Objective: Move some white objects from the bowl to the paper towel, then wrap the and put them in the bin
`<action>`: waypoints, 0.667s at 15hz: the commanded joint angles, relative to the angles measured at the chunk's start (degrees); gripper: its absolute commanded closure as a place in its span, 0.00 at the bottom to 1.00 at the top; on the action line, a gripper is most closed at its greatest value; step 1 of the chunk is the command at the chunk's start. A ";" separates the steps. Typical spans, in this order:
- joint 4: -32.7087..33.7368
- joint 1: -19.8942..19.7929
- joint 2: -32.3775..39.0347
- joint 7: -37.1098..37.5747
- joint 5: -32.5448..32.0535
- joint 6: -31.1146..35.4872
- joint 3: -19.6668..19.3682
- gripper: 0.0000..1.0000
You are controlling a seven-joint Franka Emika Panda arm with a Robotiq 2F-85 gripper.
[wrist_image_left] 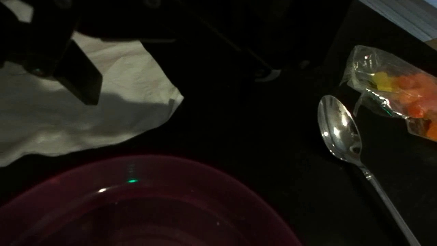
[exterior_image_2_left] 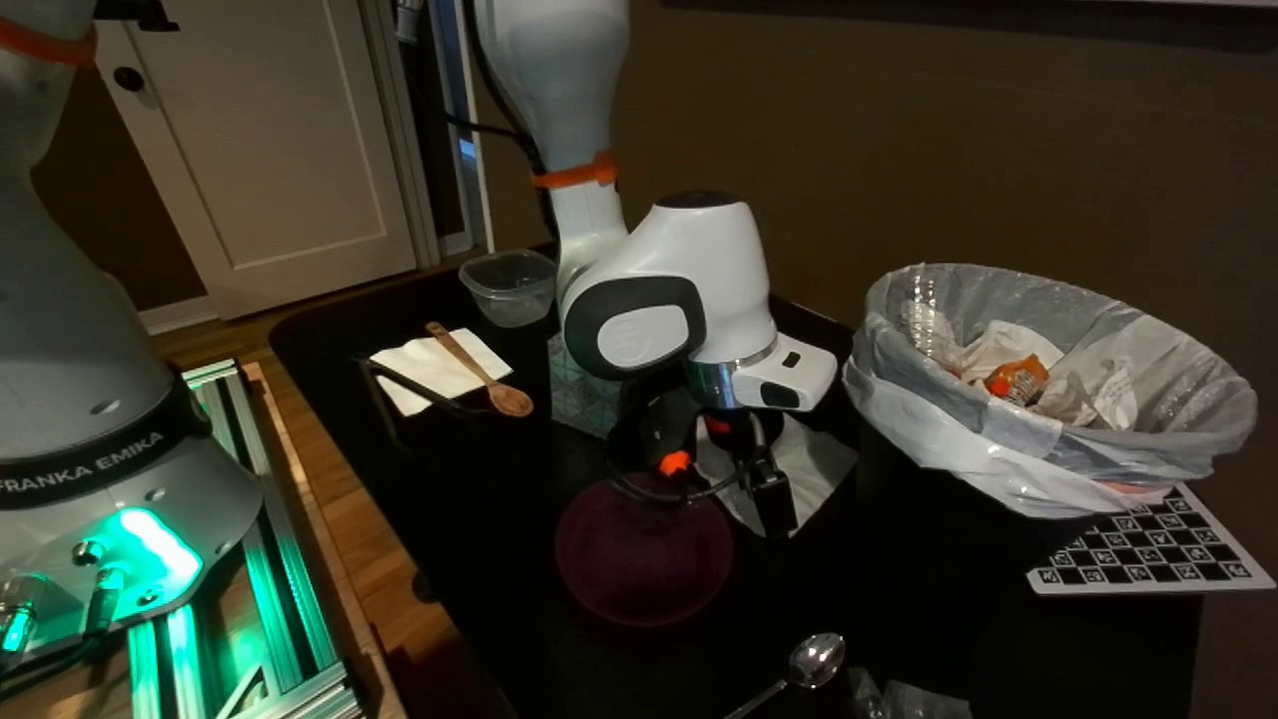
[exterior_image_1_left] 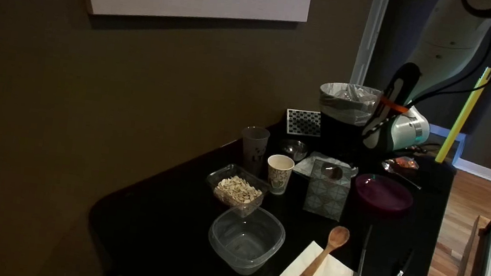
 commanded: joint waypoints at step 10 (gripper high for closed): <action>4.27 -6.76 5.72 2.92 0.91 5.23 6.47 0.00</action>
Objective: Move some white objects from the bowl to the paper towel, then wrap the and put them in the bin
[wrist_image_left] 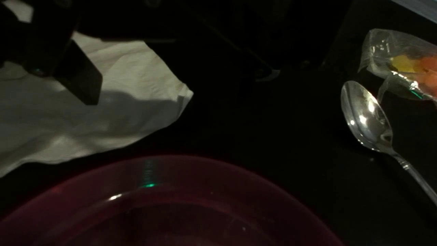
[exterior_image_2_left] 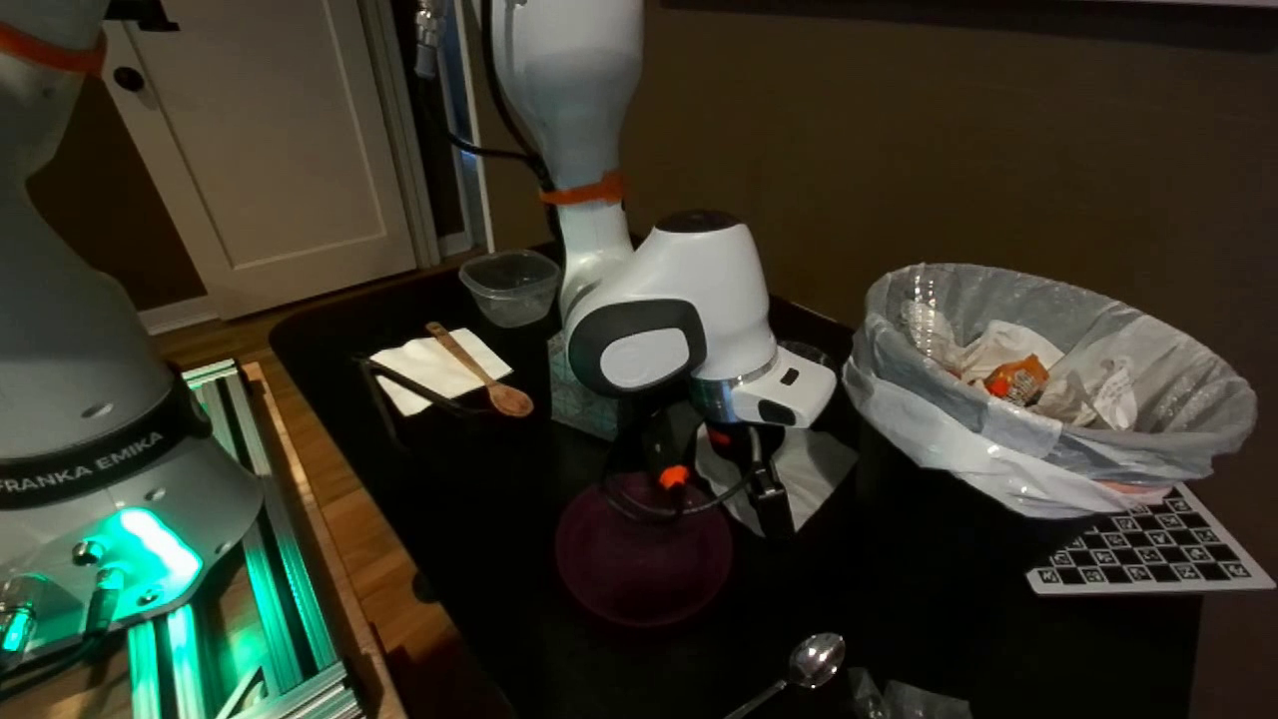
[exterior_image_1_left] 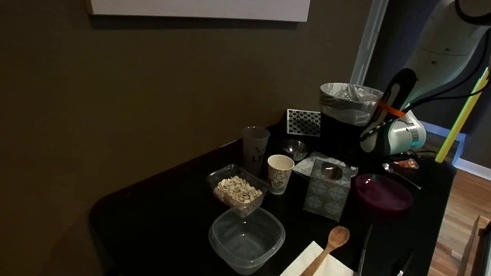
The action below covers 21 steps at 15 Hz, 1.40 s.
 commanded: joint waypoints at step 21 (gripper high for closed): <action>1.52 4.72 -2.01 0.18 0.86 -0.63 -1.27 1.00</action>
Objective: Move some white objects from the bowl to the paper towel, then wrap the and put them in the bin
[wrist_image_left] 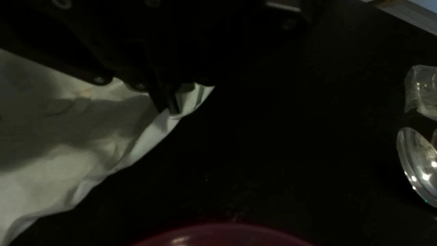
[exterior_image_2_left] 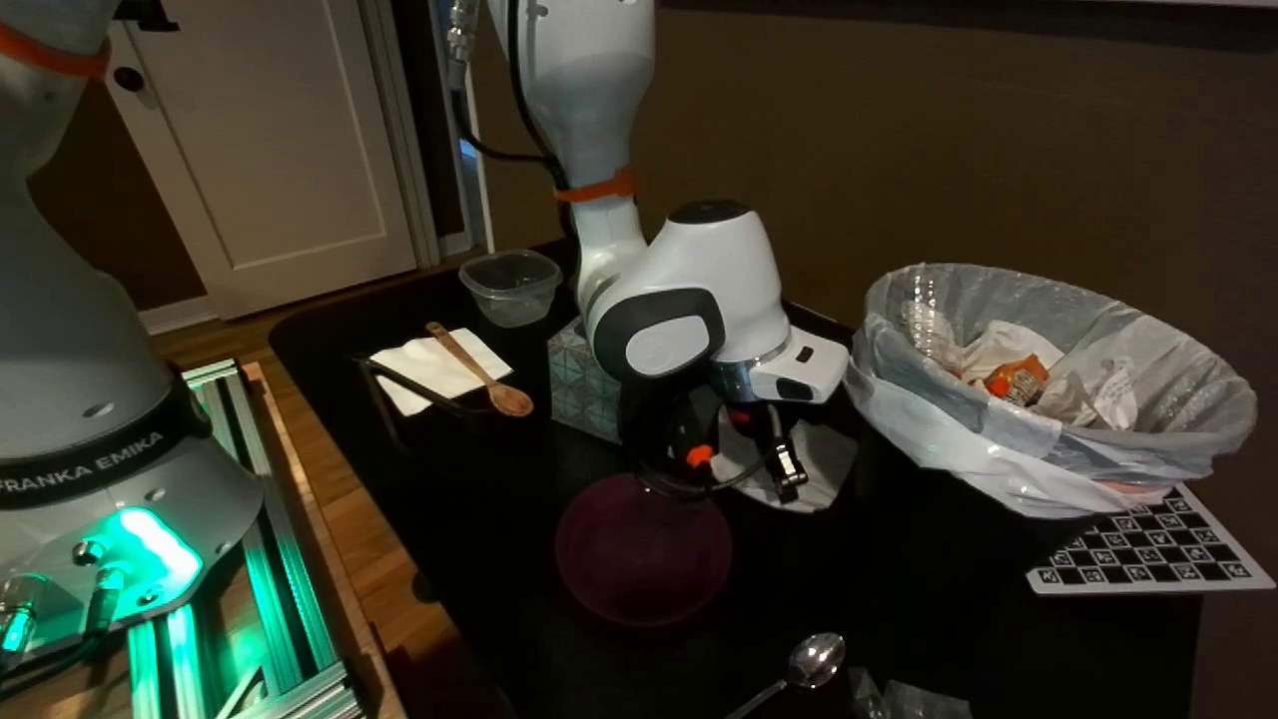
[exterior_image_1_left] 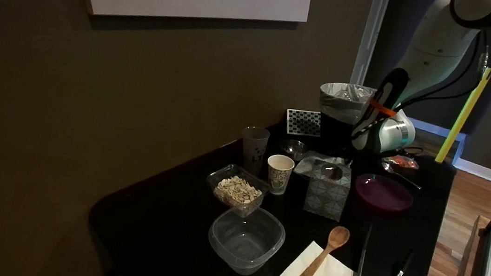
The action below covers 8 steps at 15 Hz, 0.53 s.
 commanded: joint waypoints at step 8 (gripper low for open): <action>-4.33 12.46 -6.74 -0.75 0.16 -1.04 -5.09 1.00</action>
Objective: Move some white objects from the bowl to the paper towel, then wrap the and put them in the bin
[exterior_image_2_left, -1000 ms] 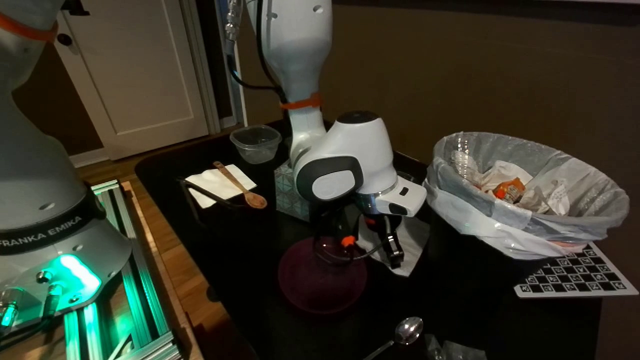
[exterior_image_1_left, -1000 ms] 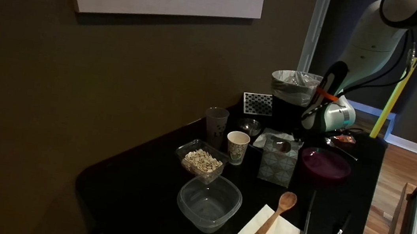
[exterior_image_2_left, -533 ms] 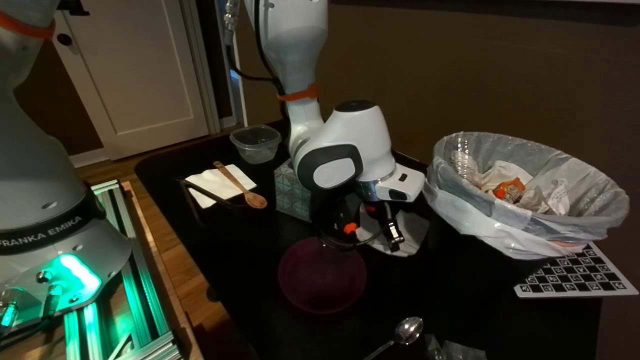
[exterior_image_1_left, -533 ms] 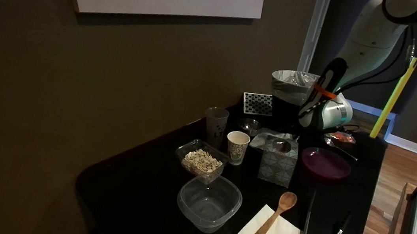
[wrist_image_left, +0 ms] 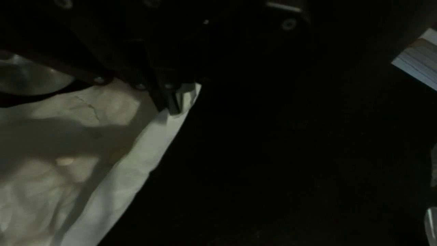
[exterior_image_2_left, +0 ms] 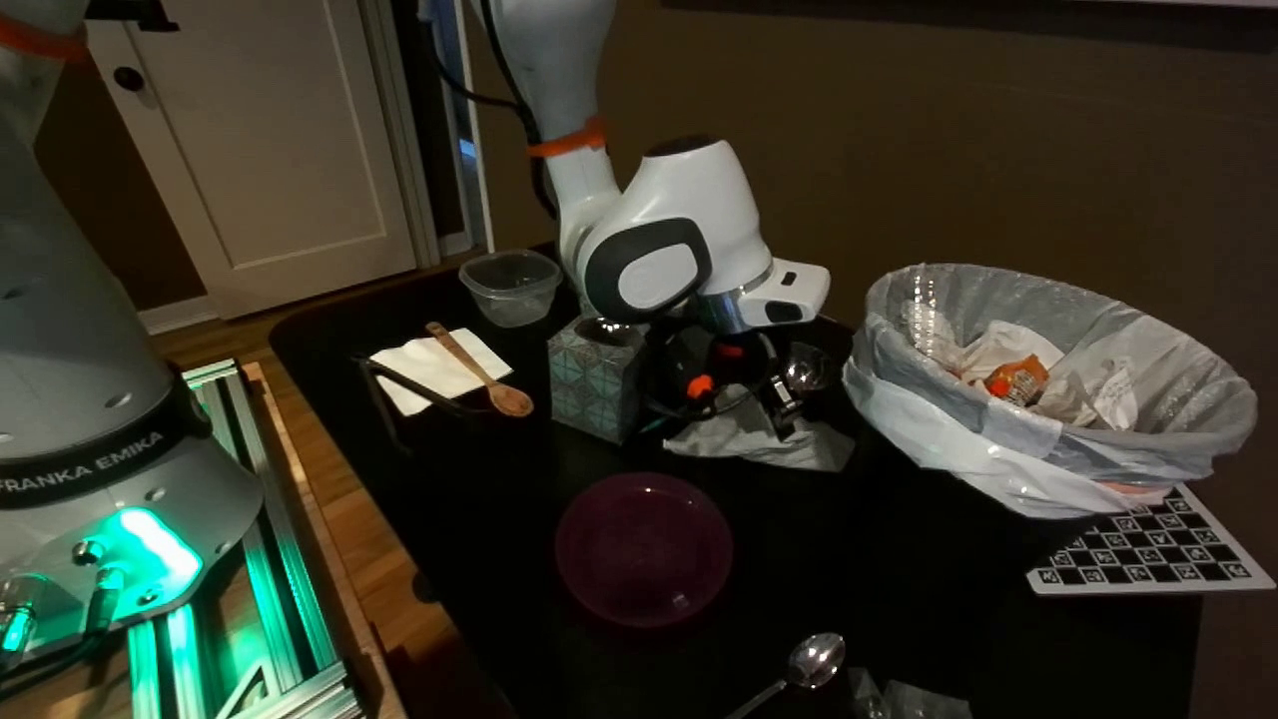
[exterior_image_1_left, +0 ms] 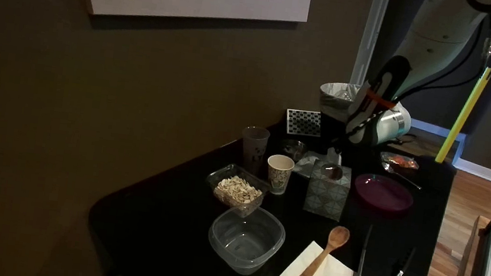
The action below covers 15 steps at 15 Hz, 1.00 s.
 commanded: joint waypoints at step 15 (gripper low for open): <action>5.11 -7.86 6.88 -1.41 -1.39 3.83 15.80 1.00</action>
